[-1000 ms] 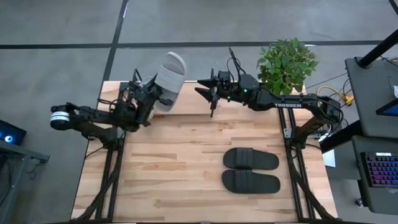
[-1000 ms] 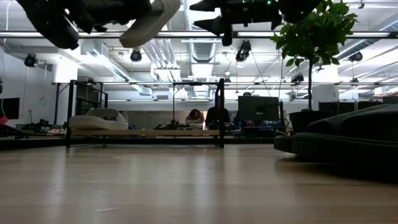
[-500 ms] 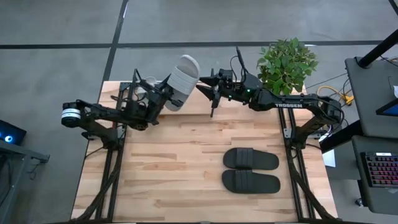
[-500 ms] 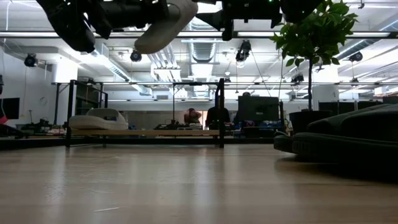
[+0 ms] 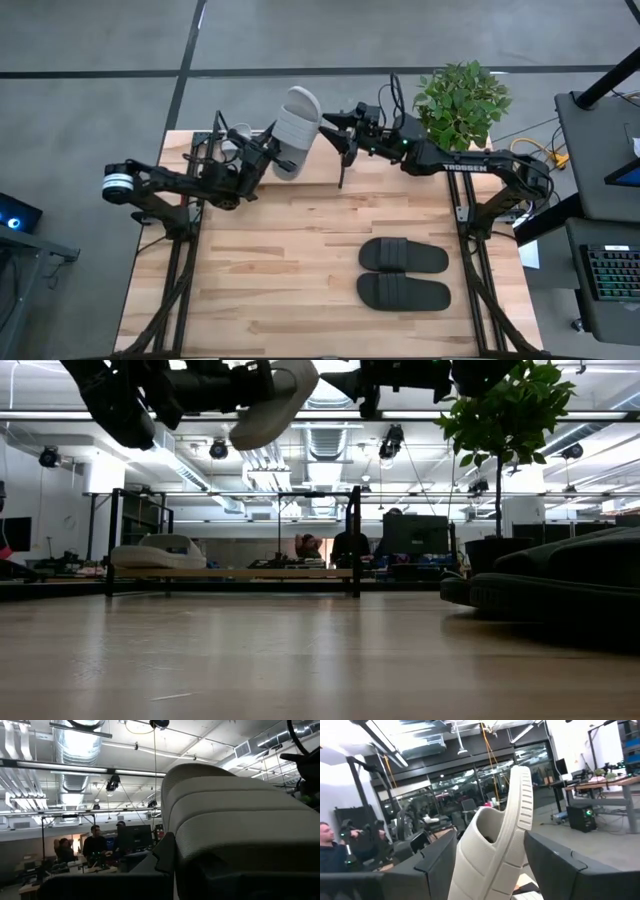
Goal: Pick and place slides into the shelf
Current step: Put the gray slides on the shelf
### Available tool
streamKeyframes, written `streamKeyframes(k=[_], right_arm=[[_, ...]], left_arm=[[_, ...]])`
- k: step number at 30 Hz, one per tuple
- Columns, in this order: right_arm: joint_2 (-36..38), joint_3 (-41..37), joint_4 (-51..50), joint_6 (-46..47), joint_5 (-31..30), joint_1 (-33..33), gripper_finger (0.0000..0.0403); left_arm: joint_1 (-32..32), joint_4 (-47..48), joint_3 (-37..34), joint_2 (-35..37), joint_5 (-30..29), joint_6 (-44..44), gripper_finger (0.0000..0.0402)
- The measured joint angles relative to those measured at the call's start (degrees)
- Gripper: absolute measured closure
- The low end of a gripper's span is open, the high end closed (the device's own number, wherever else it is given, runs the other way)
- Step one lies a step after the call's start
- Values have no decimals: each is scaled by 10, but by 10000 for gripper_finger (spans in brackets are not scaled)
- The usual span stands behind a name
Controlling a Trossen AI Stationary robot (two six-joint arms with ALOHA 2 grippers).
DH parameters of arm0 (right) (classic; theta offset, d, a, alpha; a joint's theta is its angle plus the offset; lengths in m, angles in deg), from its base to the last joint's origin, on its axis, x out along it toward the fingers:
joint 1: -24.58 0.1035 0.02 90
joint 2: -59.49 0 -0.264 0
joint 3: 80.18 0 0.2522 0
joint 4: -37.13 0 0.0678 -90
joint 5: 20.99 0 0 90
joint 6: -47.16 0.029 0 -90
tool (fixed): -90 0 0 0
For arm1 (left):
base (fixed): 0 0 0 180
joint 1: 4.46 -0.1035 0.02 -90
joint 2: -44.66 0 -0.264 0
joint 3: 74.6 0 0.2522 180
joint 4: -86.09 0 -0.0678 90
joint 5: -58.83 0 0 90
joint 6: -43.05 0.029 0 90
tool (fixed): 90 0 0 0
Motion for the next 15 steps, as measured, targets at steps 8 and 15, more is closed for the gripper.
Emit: streamKeyframes(k=[8, 15], right_arm=[[1, 2, -19, -6, 2, -16, 179], [1, 2, -25, -5, 2, -27, 179]], left_arm=[[3, 1, -1, 4, 15, -1, 401], [8, 5, -1, 9, 36, -1, 401]])
